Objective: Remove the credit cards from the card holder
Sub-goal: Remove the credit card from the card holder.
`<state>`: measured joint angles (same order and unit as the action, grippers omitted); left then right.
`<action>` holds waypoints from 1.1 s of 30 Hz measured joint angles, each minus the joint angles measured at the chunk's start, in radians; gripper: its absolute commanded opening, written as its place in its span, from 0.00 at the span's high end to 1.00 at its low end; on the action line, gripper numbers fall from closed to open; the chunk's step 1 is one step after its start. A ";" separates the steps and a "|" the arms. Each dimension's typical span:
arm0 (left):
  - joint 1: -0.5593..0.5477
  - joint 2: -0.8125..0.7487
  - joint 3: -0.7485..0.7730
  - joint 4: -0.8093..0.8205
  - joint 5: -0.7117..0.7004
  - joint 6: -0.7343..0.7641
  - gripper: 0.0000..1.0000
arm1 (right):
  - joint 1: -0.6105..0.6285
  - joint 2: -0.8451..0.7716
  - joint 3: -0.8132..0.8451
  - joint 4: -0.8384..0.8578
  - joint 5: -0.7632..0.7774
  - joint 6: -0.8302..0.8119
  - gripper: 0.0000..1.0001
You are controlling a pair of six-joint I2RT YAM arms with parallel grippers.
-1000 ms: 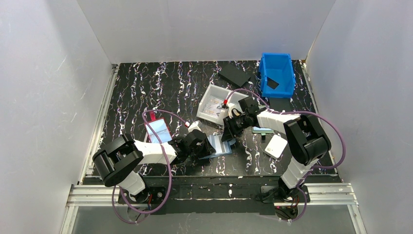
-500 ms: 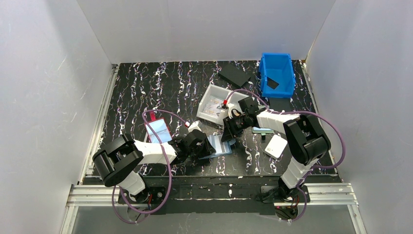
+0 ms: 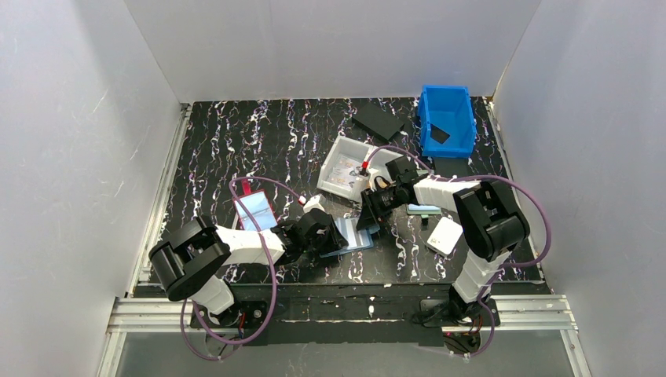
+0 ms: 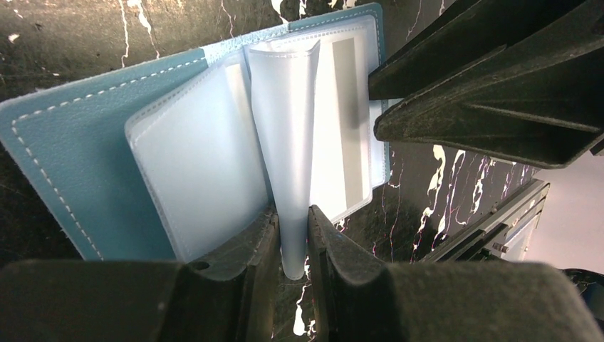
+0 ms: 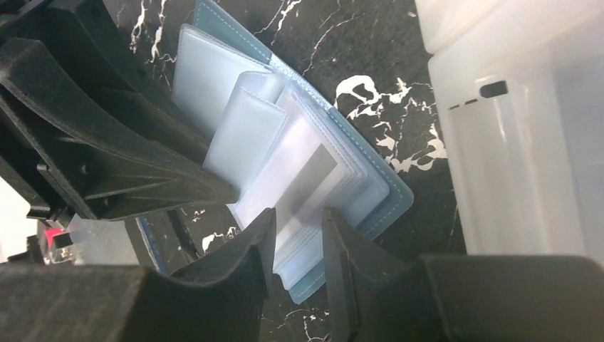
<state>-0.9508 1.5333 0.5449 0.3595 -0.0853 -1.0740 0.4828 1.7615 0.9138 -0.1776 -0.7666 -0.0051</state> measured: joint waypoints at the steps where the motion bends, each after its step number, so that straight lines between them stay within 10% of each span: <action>1: 0.000 -0.001 0.000 0.000 0.001 0.000 0.79 | -0.001 0.003 0.000 0.002 -0.008 0.002 0.62; 23: 0.018 -0.027 -0.048 0.058 0.031 -0.001 0.73 | 0.006 0.014 -0.003 0.055 -0.217 0.088 0.70; 33: 0.031 -0.064 -0.094 0.084 0.044 -0.020 0.66 | 0.017 0.025 -0.011 0.050 -0.156 0.093 0.99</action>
<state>-0.9199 1.4689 0.4511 0.4431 -0.0414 -1.0939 0.4999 1.7866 0.9031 -0.1272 -0.9226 0.0883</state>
